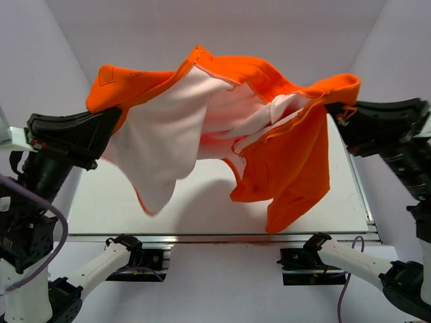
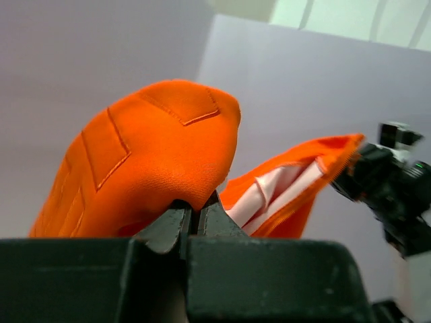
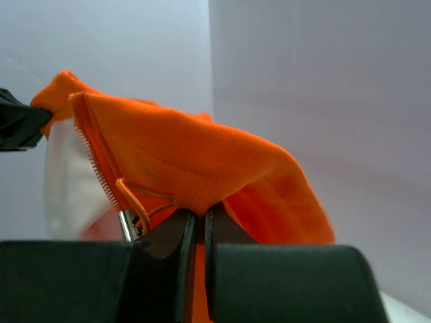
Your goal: Zip up the jacket
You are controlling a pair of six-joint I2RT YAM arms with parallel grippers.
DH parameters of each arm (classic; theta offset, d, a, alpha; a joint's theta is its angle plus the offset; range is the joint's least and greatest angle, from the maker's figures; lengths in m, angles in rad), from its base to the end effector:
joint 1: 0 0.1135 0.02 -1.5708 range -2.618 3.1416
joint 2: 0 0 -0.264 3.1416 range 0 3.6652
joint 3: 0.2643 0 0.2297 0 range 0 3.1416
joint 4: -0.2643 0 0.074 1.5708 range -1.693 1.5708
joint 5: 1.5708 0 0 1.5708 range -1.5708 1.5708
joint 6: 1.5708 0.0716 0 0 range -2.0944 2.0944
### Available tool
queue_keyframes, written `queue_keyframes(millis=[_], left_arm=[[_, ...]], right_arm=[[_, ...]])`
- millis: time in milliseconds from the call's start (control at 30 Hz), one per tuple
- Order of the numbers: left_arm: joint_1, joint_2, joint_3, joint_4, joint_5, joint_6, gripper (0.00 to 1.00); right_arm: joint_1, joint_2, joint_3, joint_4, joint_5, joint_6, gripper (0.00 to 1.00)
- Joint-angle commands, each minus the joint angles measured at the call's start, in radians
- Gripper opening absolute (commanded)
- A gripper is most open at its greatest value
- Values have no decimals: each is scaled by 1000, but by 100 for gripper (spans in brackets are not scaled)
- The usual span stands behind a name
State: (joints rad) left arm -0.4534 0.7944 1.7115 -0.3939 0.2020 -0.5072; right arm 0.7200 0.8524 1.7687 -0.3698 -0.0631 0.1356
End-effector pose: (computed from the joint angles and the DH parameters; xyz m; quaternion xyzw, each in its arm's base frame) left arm 0.0360 -0.0335 0.5864 0.0739 0.4998 -0.4428 0.7407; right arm 0.0405 0.0416 0.6003 -0.1674 0.4611 0.3755 0.7863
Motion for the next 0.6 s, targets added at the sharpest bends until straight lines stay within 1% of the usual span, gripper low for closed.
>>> queue_keyframes(millis=[0,67,167,233,267,300,333,367,400,433,467,500,533,567], left_arm=[[7,35,42,92,112,-74,0],[19,61,71,84,112,-79,0],[28,97,70,75,77,-67,0],[28,115,42,75,19,-53,0],[28,136,-2,73,-10,-44,0],[28,146,-28,70,-39,-39,0],[28,155,-59,64,-121,-42,0],[28,164,-135,67,-165,-51,0],[28,187,-173,67,-220,-63,0],[28,204,-206,60,-327,-71,0],[28,228,-237,52,-378,-80,0],[28,296,-278,41,-427,-97,0],[30,333,-297,23,-456,-103,0],[41,369,-311,14,-478,-108,0]], right_arm=[[-2,100,170,-40,-37,-24,0],[-2,152,208,-70,-12,-28,0],[-4,210,215,-77,100,-19,0],[-2,247,207,-78,182,-5,0],[-2,301,207,-102,250,5,0],[-2,332,204,-115,279,10,0],[-2,361,187,-124,304,10,0],[-14,425,175,-130,330,12,0],[-36,460,166,-132,332,21,0],[-71,535,161,-139,289,39,0],[-168,571,156,-144,228,64,0],[-227,611,147,-133,53,114,0],[-275,644,129,-101,-54,124,0],[-340,710,68,-56,-114,139,0]])
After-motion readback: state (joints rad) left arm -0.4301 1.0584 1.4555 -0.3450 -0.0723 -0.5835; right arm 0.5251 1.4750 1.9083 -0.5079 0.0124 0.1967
